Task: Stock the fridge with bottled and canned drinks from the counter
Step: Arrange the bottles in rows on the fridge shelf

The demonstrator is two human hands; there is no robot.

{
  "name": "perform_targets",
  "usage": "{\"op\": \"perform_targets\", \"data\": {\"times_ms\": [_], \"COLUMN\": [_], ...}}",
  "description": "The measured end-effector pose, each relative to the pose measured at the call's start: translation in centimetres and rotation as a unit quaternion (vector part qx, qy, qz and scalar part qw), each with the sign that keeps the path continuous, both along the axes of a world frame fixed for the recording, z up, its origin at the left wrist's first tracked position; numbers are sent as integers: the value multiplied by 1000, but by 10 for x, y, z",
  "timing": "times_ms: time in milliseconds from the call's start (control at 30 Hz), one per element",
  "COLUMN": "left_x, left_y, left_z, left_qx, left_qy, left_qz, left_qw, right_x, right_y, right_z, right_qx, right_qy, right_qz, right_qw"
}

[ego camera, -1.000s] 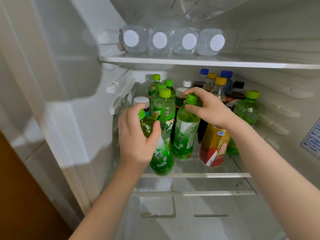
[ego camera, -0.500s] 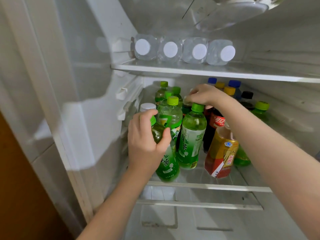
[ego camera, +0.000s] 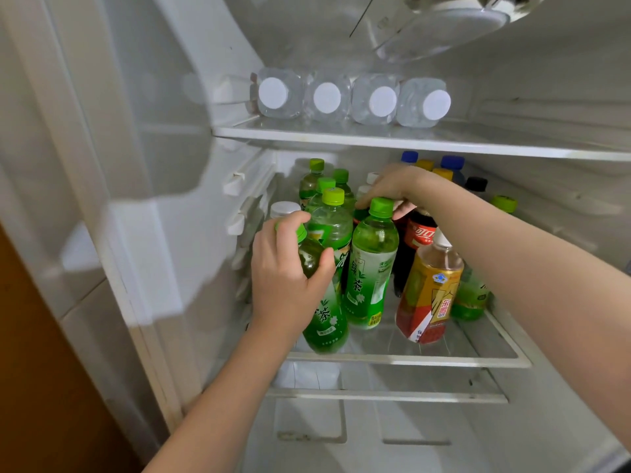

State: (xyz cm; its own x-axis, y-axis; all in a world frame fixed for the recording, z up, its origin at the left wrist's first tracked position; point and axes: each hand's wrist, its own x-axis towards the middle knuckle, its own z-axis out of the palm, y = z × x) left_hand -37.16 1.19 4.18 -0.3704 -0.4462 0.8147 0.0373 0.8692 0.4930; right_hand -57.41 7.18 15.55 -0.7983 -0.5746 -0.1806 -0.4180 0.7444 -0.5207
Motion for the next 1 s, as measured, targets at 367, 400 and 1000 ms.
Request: {"op": "perform_targets", "data": {"times_ms": [367,400,1000], "left_x": [4,4,-10], "left_y": [0,-1,2], "left_z": [-2,-1,1], "left_qx": [16,17,76], "left_qy": [4,2,35], "left_qz": [10,9,-39], "left_qw": [1000,1000,996], "right_x": [-1,-1,-2], "right_y": [2,2,-43], "right_z": [1,2,12], "right_qx": [25,30,33], "right_qy": [76,75,325], "right_qz": [-17,-16,169], "right_qw": [997,997,930]}}
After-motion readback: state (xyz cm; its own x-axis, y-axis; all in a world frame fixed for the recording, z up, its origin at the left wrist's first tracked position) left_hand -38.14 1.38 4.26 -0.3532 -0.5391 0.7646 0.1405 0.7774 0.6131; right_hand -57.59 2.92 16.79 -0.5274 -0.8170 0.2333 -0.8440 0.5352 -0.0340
